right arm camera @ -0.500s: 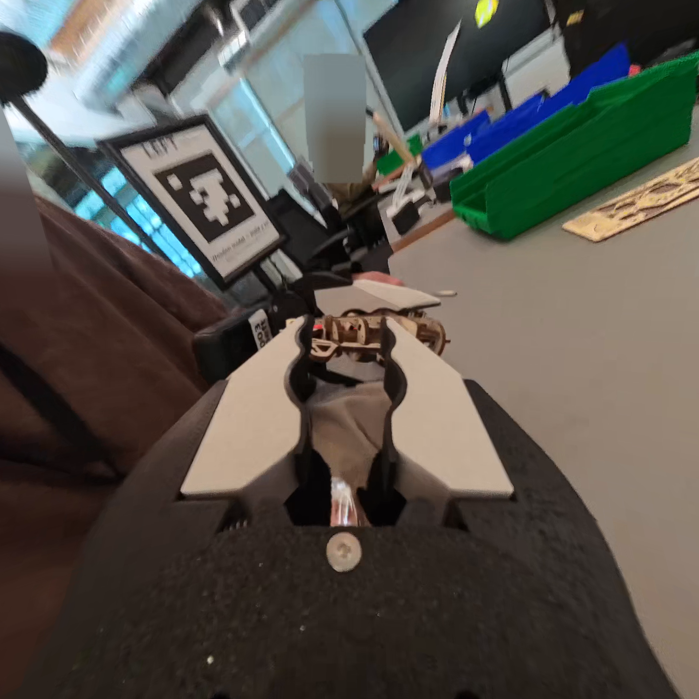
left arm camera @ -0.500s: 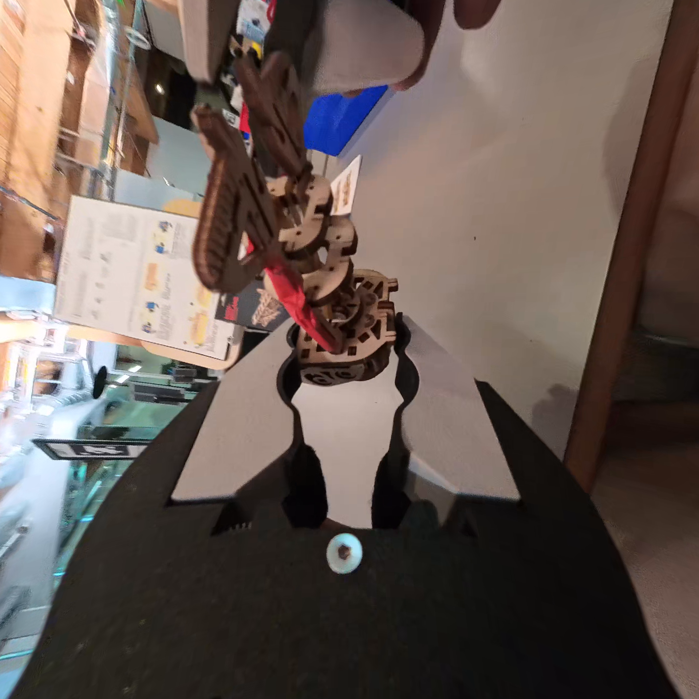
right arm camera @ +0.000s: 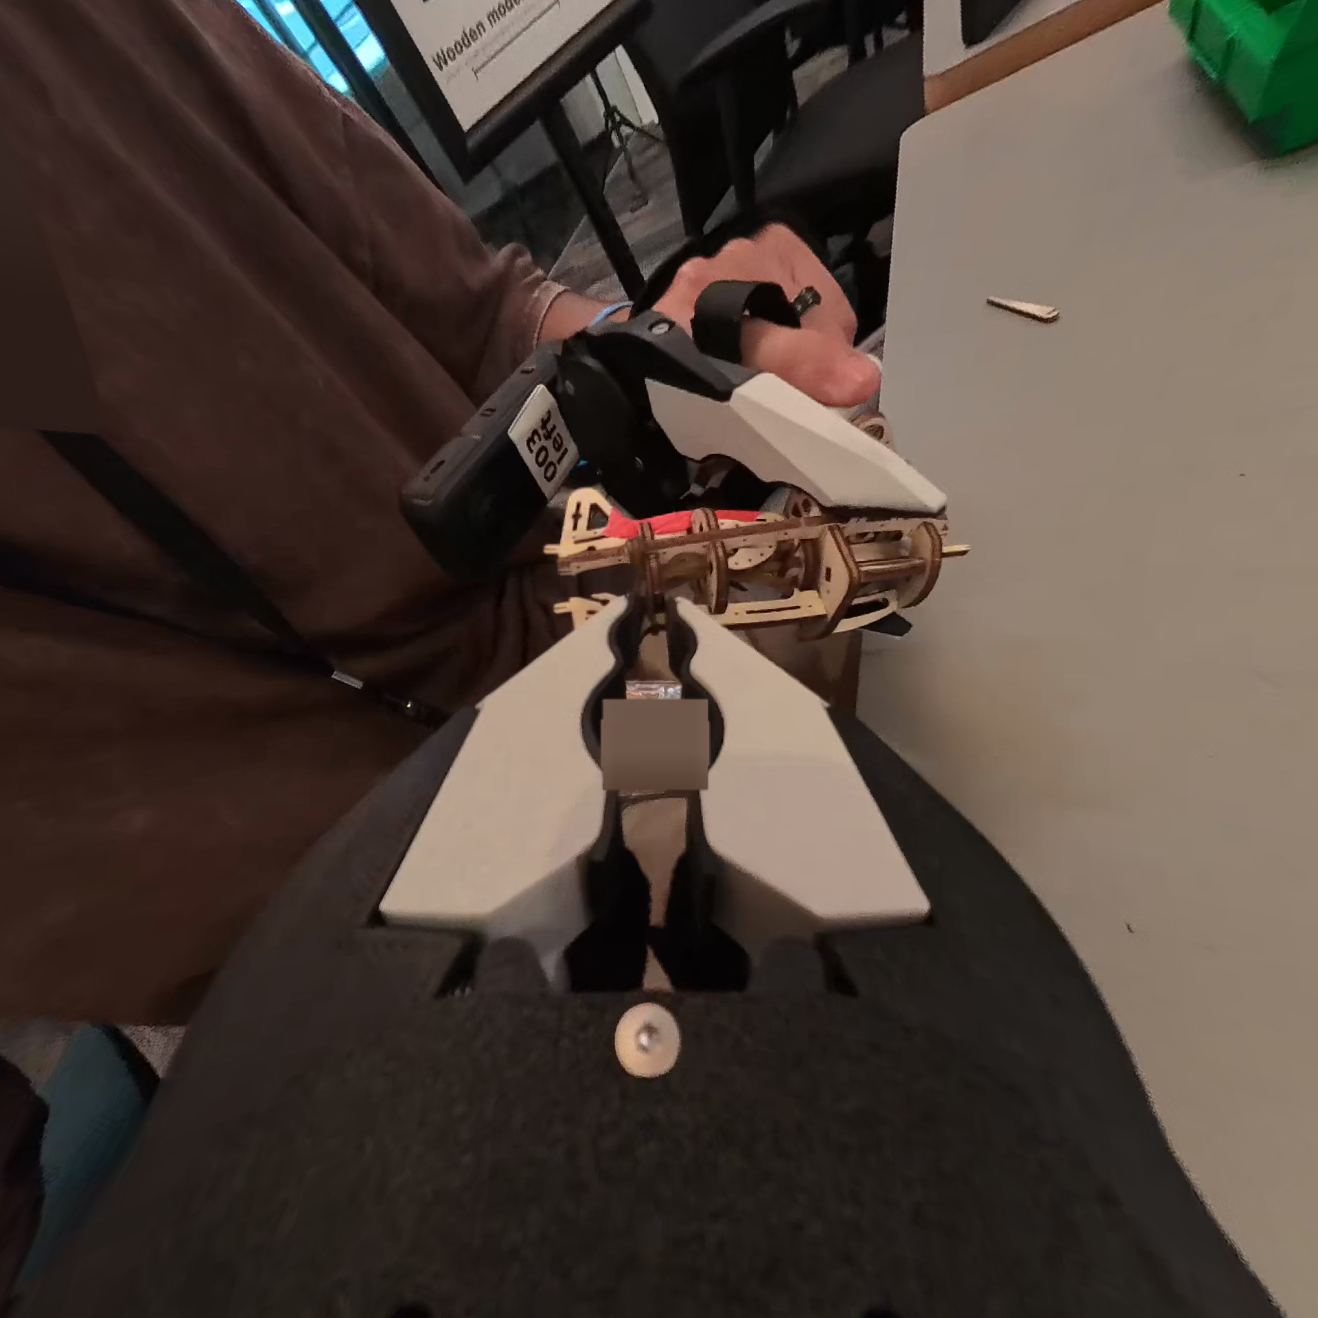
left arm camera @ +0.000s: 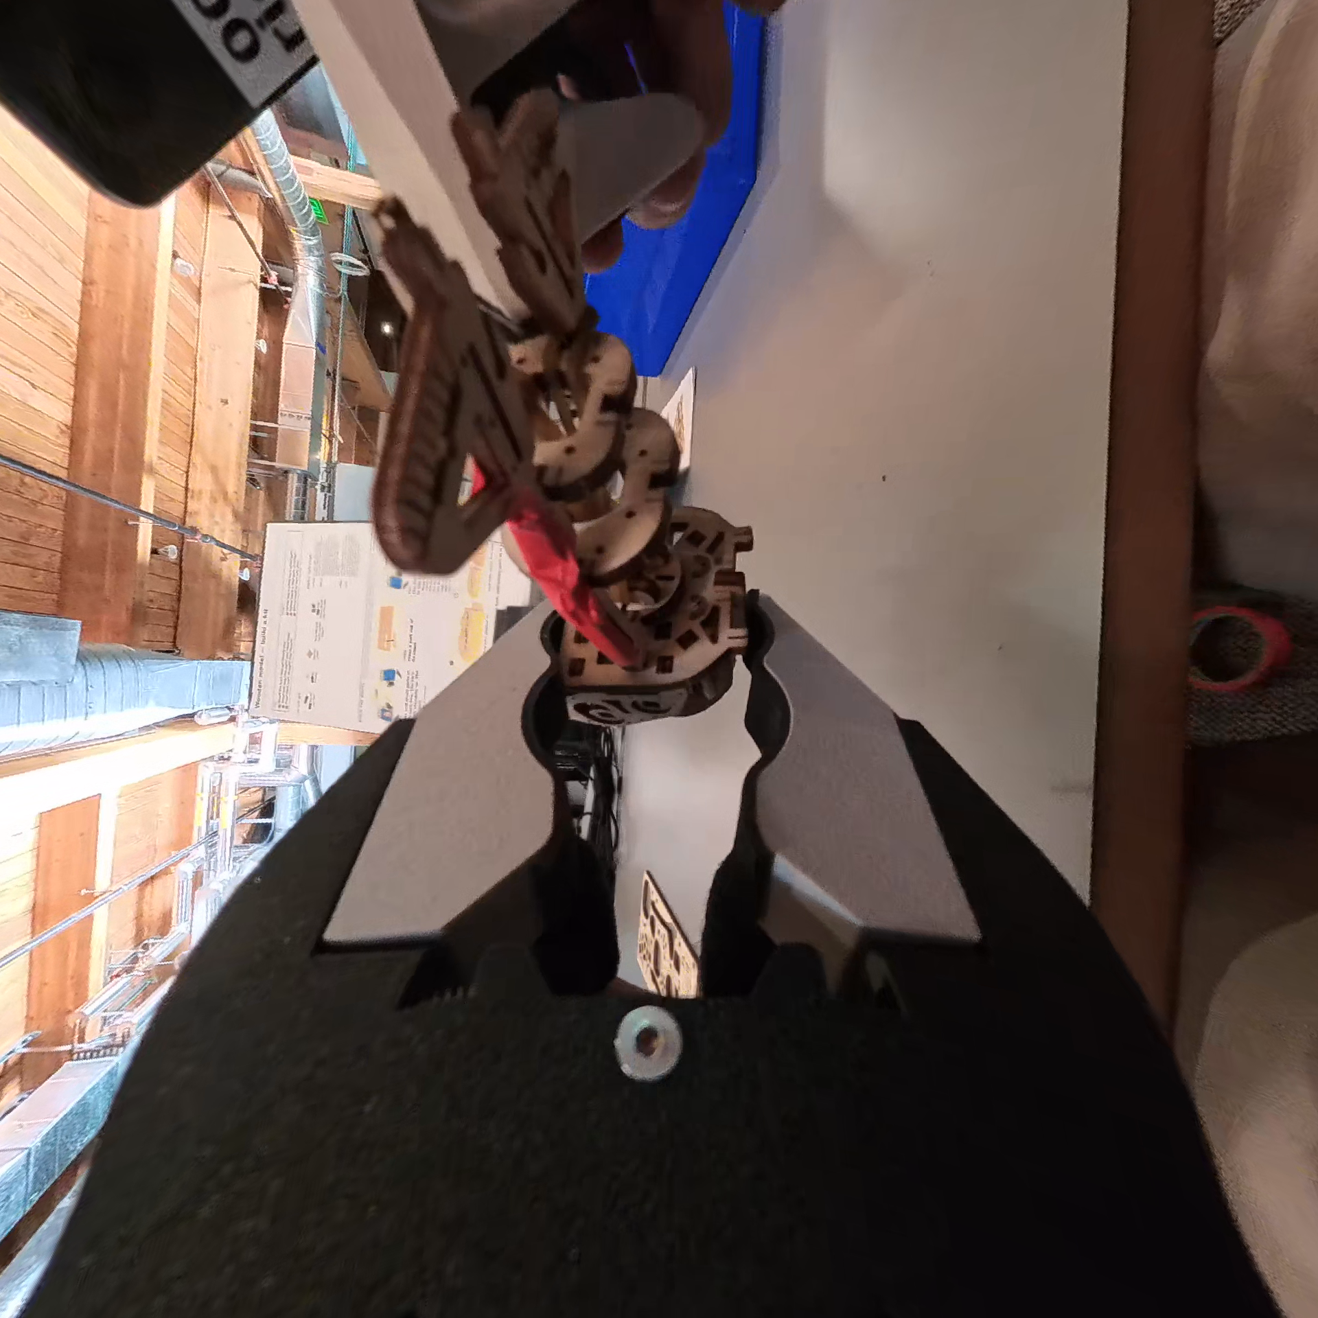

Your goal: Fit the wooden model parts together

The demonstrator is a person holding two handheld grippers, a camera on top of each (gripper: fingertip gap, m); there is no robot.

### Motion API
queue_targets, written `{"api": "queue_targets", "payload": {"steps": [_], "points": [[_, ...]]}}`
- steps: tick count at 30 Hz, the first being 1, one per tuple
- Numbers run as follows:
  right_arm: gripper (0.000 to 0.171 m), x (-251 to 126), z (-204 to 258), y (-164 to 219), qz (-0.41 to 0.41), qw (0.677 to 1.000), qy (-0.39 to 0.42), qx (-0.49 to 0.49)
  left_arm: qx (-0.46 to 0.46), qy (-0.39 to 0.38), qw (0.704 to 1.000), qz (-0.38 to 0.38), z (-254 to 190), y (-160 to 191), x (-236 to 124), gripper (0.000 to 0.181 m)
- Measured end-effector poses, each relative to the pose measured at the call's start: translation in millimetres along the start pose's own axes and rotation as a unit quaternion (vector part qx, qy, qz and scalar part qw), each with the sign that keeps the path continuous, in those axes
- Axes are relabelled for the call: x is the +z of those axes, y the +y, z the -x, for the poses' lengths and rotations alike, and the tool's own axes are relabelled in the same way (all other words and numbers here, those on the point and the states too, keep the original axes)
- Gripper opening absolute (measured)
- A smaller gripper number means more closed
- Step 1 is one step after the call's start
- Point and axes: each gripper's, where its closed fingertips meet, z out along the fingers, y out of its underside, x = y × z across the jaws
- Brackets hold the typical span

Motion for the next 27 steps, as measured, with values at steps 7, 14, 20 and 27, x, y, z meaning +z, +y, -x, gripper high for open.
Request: {"api": "queue_targets", "payload": {"steps": [7, 14, 20, 27], "points": [[0.001, 1, -1, 4, 0.021, 1.000, -0.001, 0.019, 0.002, 0.006, 1.000, 0.002, -3, -1, 1, 0.045], [0.000, -4, -2, 7, 0.020, 1.000, 0.019, 0.000, 0.004, 0.014, 1.000, 0.009, -9, 2, 3, 0.045], [0.000, -21, -8, 1, -0.013, 0.998, 0.055, 0.008, -0.009, 0.017, 1.000, 0.023, -7, 14, 4, 0.045], [0.017, -37, -33, -11, -0.145, 0.972, 0.186, -0.019, -0.230, 0.150, 0.960, 0.058, -39, 16, 11, 0.045]]}}
